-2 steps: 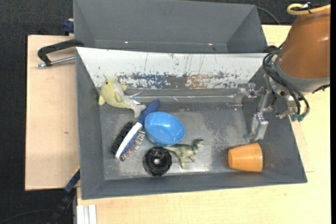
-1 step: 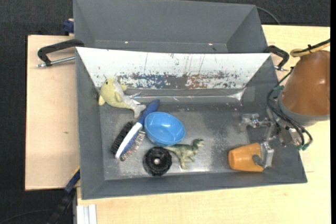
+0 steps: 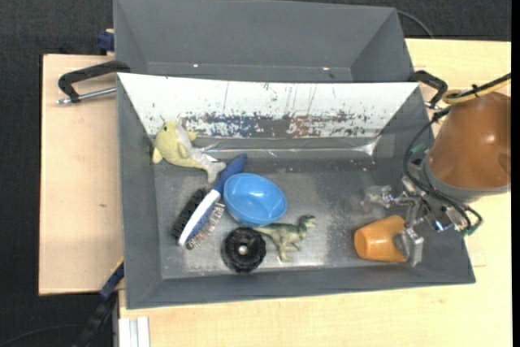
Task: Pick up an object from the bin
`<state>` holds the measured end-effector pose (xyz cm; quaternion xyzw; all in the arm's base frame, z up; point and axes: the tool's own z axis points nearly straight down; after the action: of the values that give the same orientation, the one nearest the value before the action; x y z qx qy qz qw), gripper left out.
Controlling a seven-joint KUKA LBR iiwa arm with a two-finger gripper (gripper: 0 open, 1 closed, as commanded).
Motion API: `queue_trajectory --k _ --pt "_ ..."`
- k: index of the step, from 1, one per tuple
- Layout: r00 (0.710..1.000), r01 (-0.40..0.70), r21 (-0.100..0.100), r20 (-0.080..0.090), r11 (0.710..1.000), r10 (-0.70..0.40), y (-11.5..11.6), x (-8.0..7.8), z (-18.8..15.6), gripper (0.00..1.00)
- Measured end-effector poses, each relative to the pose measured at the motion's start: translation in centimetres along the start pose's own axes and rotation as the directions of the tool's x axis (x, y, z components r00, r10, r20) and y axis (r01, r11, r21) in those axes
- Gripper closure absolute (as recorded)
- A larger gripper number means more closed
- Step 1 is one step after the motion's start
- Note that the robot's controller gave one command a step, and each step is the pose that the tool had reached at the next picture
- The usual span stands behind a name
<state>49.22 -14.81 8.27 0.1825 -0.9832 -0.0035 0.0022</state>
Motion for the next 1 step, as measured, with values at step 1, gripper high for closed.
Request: queue_trajectory --k 1 --pt "0.829 0.559 0.019 -0.006 0.829 -0.559 3.71 -1.8 0.26 0.0"
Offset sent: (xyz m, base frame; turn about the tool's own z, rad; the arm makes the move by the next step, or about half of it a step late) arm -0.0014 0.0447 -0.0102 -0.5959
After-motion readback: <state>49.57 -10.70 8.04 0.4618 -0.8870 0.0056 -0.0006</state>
